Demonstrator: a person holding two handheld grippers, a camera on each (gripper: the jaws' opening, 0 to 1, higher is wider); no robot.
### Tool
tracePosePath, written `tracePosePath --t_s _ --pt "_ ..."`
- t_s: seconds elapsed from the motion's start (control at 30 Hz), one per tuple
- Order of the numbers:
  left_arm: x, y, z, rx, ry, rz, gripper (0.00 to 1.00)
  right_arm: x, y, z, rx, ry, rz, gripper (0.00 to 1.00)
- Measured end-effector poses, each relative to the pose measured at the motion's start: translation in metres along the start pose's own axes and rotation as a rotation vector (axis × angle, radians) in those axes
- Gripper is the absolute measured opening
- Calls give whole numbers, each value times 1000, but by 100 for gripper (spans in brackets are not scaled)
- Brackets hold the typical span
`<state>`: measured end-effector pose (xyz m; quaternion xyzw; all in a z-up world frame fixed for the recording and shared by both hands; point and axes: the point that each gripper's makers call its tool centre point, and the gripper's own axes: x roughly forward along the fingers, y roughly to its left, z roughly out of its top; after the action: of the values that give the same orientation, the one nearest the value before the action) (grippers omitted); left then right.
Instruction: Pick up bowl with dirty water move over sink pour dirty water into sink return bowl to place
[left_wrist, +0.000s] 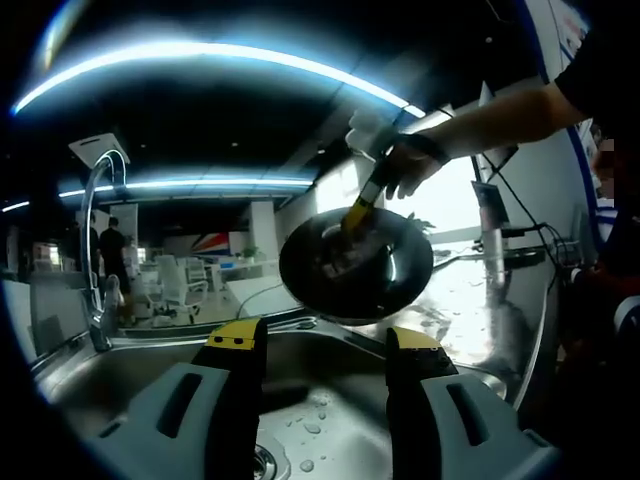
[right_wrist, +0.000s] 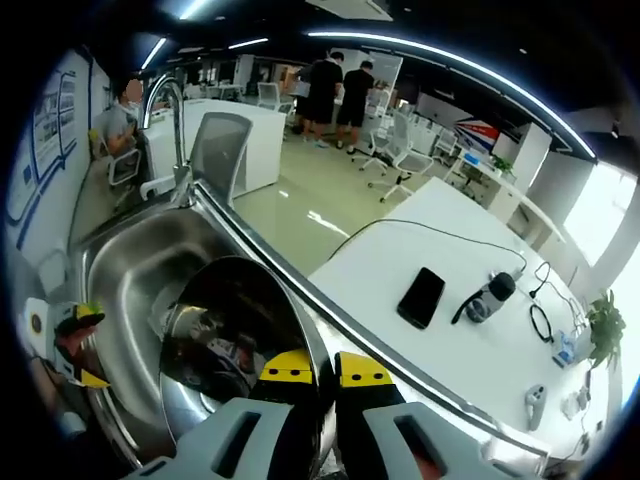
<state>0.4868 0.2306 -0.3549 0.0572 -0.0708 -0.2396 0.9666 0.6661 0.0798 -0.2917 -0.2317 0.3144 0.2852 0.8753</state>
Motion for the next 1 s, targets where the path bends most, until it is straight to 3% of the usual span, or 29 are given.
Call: tracePosePath --t_s 0.77,1.0 --pt "-2 -2 5 -3 -20 6 47 10 21 36 -160 -63 -50 0" --pt "-4 -2 7 -12 -30 10 48 11 22 47 -256 -87 -86 0"
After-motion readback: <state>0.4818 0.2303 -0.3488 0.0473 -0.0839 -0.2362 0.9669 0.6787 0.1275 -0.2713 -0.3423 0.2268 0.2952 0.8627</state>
